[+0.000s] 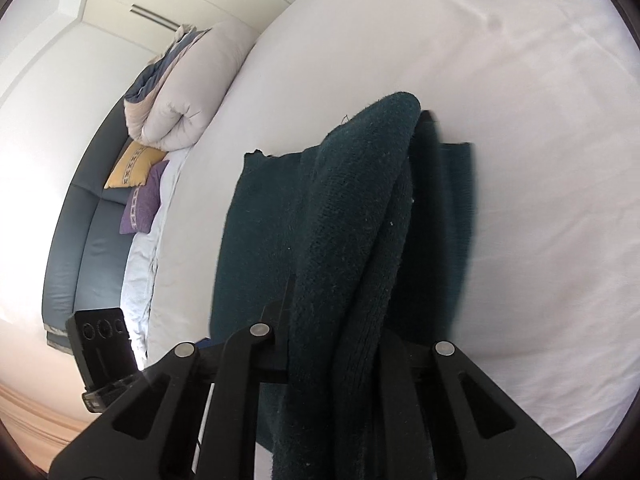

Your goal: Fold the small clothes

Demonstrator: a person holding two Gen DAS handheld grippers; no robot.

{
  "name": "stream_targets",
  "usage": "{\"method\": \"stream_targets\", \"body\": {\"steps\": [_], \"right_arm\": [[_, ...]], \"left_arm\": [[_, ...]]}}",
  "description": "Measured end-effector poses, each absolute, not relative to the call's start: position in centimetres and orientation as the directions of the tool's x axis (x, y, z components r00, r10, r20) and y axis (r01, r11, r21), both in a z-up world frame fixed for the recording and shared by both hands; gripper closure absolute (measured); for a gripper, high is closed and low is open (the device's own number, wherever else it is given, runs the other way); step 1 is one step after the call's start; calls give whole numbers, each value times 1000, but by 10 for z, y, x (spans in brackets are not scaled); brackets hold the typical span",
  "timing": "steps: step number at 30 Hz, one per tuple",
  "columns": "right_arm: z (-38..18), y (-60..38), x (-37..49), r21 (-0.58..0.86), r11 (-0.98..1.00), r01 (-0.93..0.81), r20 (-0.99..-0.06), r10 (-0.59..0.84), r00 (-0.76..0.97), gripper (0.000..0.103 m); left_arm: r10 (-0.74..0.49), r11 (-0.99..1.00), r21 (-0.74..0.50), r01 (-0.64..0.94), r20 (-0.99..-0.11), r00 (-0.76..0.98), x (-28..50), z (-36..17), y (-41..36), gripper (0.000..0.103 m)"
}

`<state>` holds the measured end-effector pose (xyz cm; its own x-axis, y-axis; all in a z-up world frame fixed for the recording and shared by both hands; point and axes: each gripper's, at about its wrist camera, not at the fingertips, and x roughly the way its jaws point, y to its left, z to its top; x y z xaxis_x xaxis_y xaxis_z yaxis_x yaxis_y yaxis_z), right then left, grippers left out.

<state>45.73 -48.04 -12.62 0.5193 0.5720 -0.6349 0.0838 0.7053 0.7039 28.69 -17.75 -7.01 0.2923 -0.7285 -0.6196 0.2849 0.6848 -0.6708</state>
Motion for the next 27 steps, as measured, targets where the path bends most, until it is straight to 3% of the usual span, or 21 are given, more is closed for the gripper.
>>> {"method": "stream_targets", "body": {"steps": [6, 9, 12, 13, 14, 15, 17, 20, 23, 25, 27], "right_arm": [[-164, -503, 456, 736, 670, 93, -608, 595, 526, 91], [-183, -509, 454, 810, 579, 89, -529, 658, 537, 92], [-165, -513, 440, 759, 644, 93, -570, 589, 573, 79], [-153, -514, 434, 715, 693, 98, -597, 531, 601, 63], [-136, -517, 425, 651, 750, 118, -624, 440, 645, 40], [-122, -519, 418, 601, 787, 141, -637, 365, 679, 34], [-89, -517, 406, 555, 825, 108, -594, 302, 745, 33], [-62, -492, 412, 583, 812, -29, -536, 410, 738, 33], [-76, -466, 435, 554, 831, -43, -603, 436, 668, 33], [-105, -471, 445, 555, 831, 30, -659, 418, 625, 35], [-129, -481, 445, 552, 830, 81, -682, 393, 617, 49]], "left_arm": [[-693, 720, -614, 324, -656, 299, 290, -75, -193, 17], [-661, 750, -586, 306, -681, 316, 294, -82, -188, 17], [-609, 793, -535, 292, -700, 373, 295, -80, -173, 17], [-583, 812, -509, 285, -709, 396, 295, -78, -169, 17], [-553, 833, -474, 284, -713, 432, 295, -73, -166, 17], [-535, 845, -448, 294, -713, 453, 296, -68, -168, 17], [-486, 870, -349, 347, -721, 494, 296, -57, -180, 17], [-459, 875, -264, 406, -720, 520, 299, -50, -204, 17], [-440, 872, -200, 446, -718, 539, 308, -51, -227, 17], [-402, 874, -161, 458, -768, 498, 320, -68, -241, 17], [-358, 878, -118, 463, -803, 476, 326, -88, -250, 13]]}}
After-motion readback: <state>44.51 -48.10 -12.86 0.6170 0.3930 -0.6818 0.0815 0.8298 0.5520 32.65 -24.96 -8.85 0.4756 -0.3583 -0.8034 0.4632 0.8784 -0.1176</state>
